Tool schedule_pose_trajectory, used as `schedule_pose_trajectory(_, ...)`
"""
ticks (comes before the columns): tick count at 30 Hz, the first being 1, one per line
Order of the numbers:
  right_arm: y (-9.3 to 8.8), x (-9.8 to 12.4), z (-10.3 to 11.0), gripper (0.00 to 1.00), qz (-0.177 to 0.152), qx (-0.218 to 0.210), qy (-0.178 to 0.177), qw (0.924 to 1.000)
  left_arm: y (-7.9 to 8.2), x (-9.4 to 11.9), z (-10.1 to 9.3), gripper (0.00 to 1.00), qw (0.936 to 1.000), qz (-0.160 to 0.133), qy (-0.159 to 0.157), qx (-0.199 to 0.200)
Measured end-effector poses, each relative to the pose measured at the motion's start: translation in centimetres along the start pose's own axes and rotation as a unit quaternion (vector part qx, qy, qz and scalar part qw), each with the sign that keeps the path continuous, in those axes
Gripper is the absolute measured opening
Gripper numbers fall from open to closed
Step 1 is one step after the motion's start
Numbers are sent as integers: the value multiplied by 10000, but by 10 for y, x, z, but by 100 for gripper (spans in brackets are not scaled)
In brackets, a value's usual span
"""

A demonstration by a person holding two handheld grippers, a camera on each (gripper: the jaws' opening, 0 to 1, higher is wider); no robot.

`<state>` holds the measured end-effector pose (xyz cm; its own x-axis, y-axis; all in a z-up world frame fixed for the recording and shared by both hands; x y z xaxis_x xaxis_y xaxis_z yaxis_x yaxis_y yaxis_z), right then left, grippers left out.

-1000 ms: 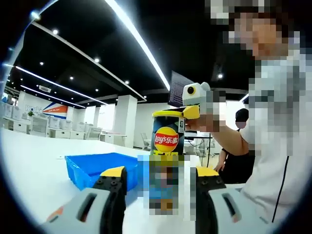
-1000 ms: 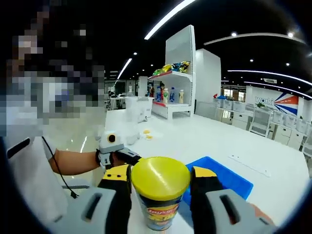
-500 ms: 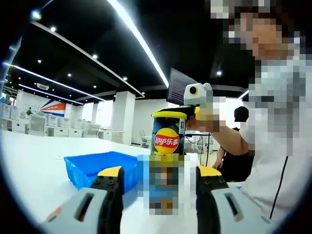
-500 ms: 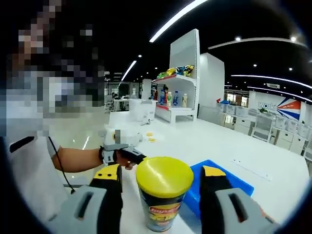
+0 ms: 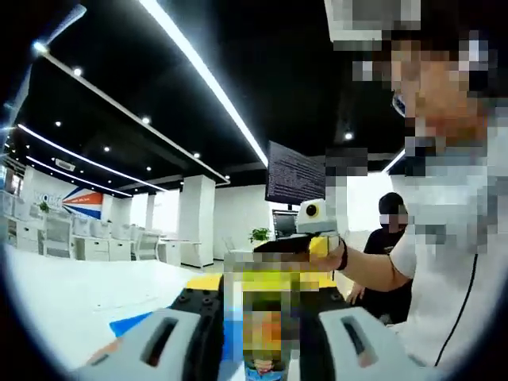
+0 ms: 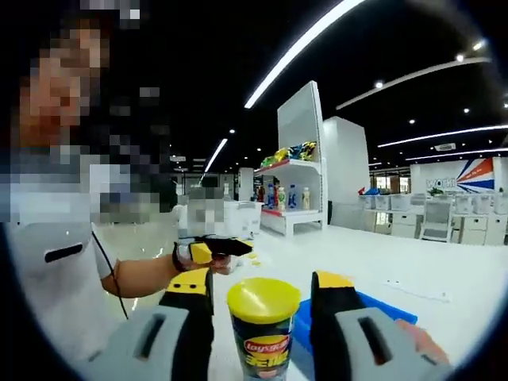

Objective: Open the lid of the chip container on the table, take out the chips, place them into the box in front of the container, and close the lid

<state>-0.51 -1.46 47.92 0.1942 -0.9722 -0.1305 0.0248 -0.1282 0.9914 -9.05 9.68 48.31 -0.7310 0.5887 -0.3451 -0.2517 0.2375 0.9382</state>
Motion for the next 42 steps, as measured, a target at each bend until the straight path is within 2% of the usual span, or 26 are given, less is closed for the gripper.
schedule_pose_trajectory(1,0,0,-2,39,-21,53,-20,10000,1,-5,0,27,9999,78,-20,72)
schedule_pose_trajectory(2,-1,-1,-5,36,-8,190,-48,9998,1,-12,0,27,9995,315,-9,95)
schedule_pose_trajectory(3,-2,-1,-6,33,36,207,-66,9998,-1,-17,4,26,9985,527,107,-84)
schedule_pose_trajectory(4,-4,-2,-7,31,64,194,-70,9998,0,-22,3,22,9977,590,81,-325)
schedule_pose_trajectory(5,-4,-2,-8,29,54,166,-53,9998,0,-29,-4,18,9969,650,-147,-417)
schedule_pose_trajectory(6,-3,-3,-9,27,19,128,-38,9999,-3,-32,-8,13,9959,824,-252,-282)
schedule_pose_trajectory(9,-1,-4,-8,17,-38,18,61,10000,-6,-45,-11,8,9942,965,-426,-206)
schedule_pose_trajectory(10,0,-4,-7,14,-50,19,78,10000,-9,-46,-12,3,9932,1039,-501,-151)
schedule_pose_trajectory(12,1,-6,-4,9,-69,73,204,9997,-10,-51,-7,2,9937,1016,-452,-106)
schedule_pose_trajectory(15,-3,-8,-5,1,65,68,186,9998,-17,-53,-6,2,9916,1193,-492,-8)
schedule_pose_trajectory(18,-5,-9,-2,1,140,-53,320,9994,-22,-54,-3,2,9900,1320,-500,23)
schedule_pose_trajectory(22,-8,-13,-5,1,281,-92,327,9990,-27,-53,7,2,9884,1472,-375,37)
schedule_pose_trajectory(29,-16,-19,-7,1,553,-143,378,9977,-29,-55,6,2,9861,1616,-389,-20)
schedule_pose_trajectory(33,-18,-19,-7,1,622,-196,415,9970,-38,-55,5,2,9818,1848,-443,-43)
schedule_pose_trajectory(36,-21,-20,-7,1,743,-220,446,9960,-48,-52,3,2,9764,2096,-487,-203)
schedule_pose_trajectory(37,-22,-19,-7,1,774,-232,449,9957,-46,-53,2,2,9785,1991,-492,-204)
schedule_pose_trajectory(42,-22,-20,-8,1,746,-257,503,9956,-45,-52,0,2,9765,2064,-587,-208)
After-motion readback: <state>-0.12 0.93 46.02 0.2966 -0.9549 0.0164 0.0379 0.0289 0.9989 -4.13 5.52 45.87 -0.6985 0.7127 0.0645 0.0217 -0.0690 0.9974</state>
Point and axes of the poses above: the point that each gripper's makers call its tool centre point, and the gripper's own axes: x roughly backward along the fingers, z roughly to its left, y roughly out of its top, the point moved 3 cm from there along x, roughly backward along the fingers, and after that the axes turned 6 degrees about -z, right-handed, at the moved point
